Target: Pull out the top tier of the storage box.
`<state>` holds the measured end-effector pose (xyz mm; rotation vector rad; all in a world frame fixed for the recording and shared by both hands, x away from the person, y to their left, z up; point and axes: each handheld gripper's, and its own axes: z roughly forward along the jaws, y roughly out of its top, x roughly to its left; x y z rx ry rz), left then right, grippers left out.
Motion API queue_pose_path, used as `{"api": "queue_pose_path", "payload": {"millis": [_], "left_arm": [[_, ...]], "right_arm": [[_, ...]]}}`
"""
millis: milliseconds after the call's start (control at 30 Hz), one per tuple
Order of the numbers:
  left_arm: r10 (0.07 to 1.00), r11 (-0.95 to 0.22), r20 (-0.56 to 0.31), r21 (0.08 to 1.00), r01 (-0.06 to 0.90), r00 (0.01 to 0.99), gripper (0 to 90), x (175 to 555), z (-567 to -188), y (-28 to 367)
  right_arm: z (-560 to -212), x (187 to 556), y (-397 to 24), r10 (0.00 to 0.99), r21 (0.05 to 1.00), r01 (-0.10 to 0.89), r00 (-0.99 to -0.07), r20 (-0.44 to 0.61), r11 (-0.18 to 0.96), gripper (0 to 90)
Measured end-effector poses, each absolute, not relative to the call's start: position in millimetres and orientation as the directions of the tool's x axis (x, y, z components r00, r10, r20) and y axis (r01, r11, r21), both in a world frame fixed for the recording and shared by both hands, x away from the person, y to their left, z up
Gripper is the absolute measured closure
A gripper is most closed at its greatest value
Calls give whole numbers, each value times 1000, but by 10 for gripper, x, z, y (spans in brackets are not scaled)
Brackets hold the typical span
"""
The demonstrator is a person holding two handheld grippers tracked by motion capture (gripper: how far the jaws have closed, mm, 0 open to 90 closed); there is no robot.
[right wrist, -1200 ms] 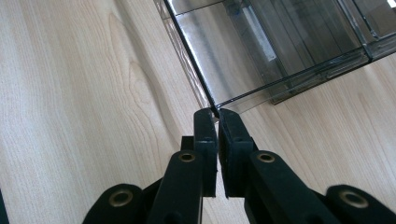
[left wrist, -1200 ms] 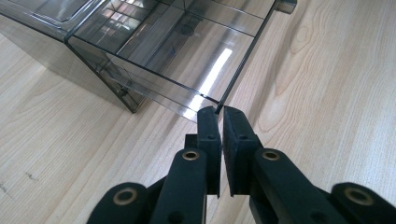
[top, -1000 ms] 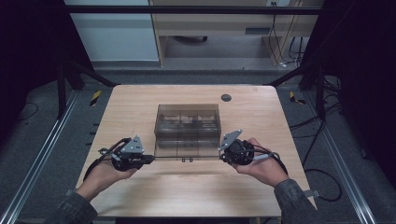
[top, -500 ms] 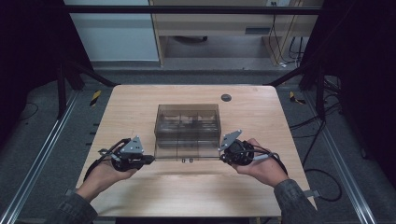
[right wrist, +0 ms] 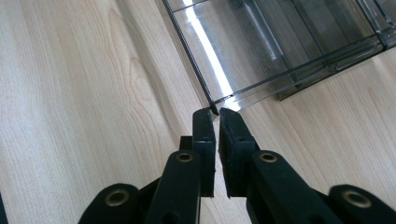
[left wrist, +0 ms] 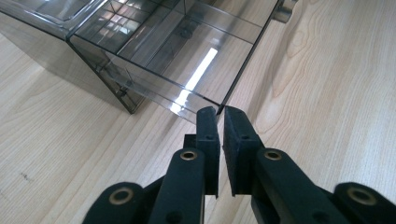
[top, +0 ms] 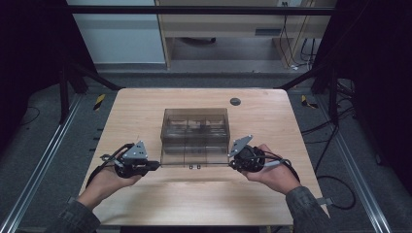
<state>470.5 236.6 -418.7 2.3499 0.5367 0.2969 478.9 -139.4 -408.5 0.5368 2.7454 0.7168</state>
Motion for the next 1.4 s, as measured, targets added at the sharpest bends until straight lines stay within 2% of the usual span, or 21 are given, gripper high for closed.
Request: {"api": "queue_pose_path", "payload": {"millis": [333,533,567,733,967,1167,1267,1400], "left_arm": [[474,-666,69,680,306,878,726,4667,-4265,2506],[516,-642,74,693,328,854,581,4656,-4299,2604],[542,-628,78,699,342,837,528,4656,-4311,2639],[610,-581,87,725,370,787,370,4653,-4339,2712],[686,-512,73,755,410,724,180,4656,-4394,2769],[725,-457,50,782,425,687,113,4651,-4421,2802],[729,-440,40,792,423,684,87,4645,-4430,2810],[748,-440,70,797,414,660,78,4616,-4442,2815]], "right_arm": [[-4086,4757,-1510,425,509,303,-894,-141,806,819],[-4078,4744,-1601,445,509,322,-884,-140,799,799],[-4081,4748,-1641,459,506,335,-877,-140,795,786],[-4087,4743,-1711,482,507,358,-866,-134,784,750],[-4088,4751,-1810,538,504,409,-832,-136,761,644],[-4089,4755,-1921,595,493,462,-790,-148,737,558],[-4094,4768,-1978,616,486,483,-772,-157,729,548],[-4099,4794,-2070,668,478,537,-728,-154,696,532]]}}
